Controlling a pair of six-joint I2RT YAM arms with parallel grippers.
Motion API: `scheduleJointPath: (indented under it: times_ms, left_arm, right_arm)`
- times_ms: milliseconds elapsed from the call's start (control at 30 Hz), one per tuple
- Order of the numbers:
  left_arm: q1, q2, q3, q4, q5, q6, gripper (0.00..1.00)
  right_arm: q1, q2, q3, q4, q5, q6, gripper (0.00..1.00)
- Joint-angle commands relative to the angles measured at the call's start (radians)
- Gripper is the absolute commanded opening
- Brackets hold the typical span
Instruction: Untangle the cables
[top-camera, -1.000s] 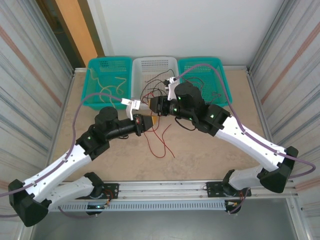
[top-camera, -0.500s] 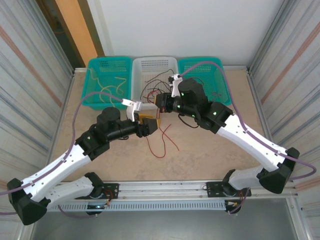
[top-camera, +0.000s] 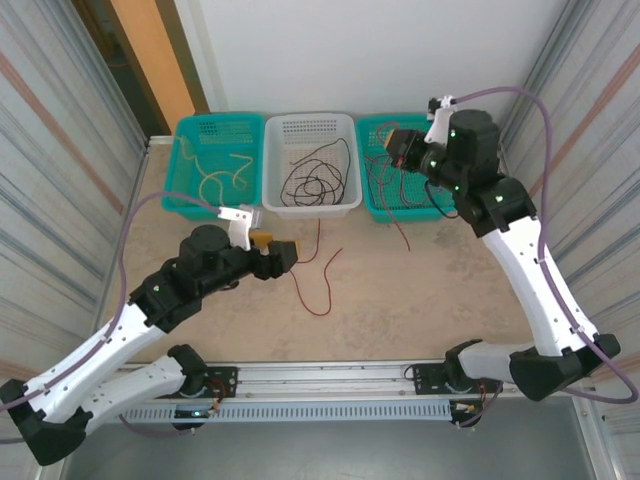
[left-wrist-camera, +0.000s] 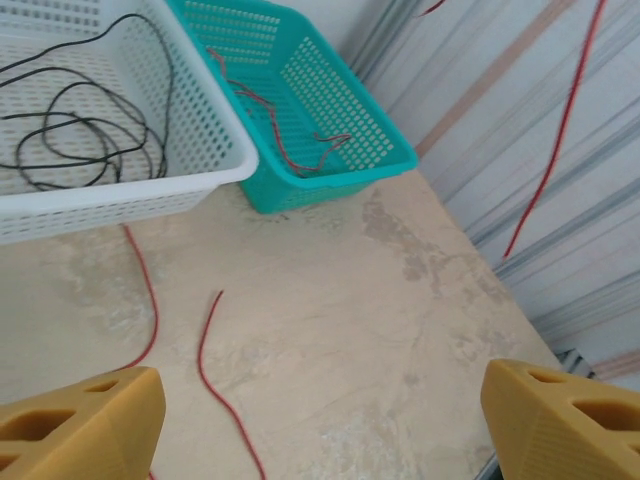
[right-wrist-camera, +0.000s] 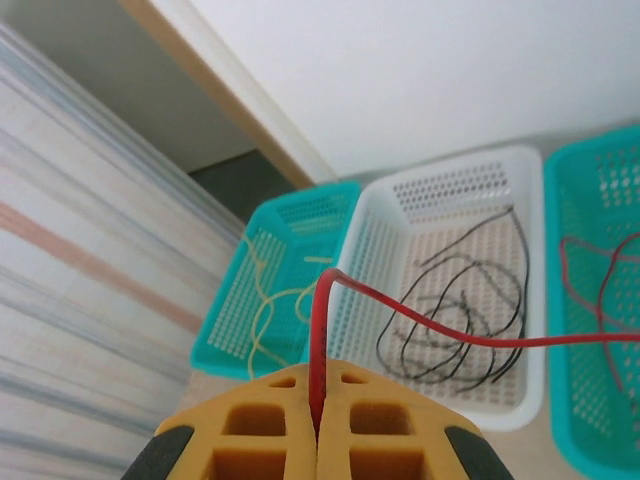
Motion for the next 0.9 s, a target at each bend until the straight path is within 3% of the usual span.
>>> scheduleJointPath:
  times_ms: [0,267,333,400,433,500,633,867]
  left_arm:
    - [-0.004,-0.007,-0.019,-0.065,-0.062,0.003,0.82]
    - [-0.004,0.012,-0.047,-0.122,-0.091,-0.016,0.74]
    - [-0.002,0.016,-0.057,-0.13,-0.097,-0.02,0.74]
    - [0.0,0.016,-0.071,-0.131,-0.099,-0.027,0.74]
    - [0.002,0.018,-0.079,-0.132,-0.099,-0.031,0.74]
    - [0.01,0.024,-0.094,-0.137,-0.096,-0.039,0.74]
    - [0.042,0.053,-0.112,-0.16,-0.068,-0.067,0.71]
    - [0.072,0.139,-0.158,-0.187,-0.006,-0.169,0.65]
  right_arm:
    - [-0.064,0.066,0.065,-0.004,-0.06,-0.072,0.0]
    - [-0.239,0.311,0.197,-0.003,-0.153,-0.08,0.0]
    - [-0.265,0.376,0.211,-0.006,-0.149,-0.083,0.12]
    - [-0.285,0.437,0.228,-0.028,-0.121,-0.1,0.38]
    - [-0.293,0.472,0.242,-0.046,-0.109,-0.109,0.45]
    - [-0.307,0.529,0.269,-0.082,-0.111,-0.124,0.52]
    - [-0.308,0.526,0.24,-0.111,-0.097,-0.133,0.51]
    - [-0.251,0.295,0.038,-0.065,-0.06,-0.136,0.51]
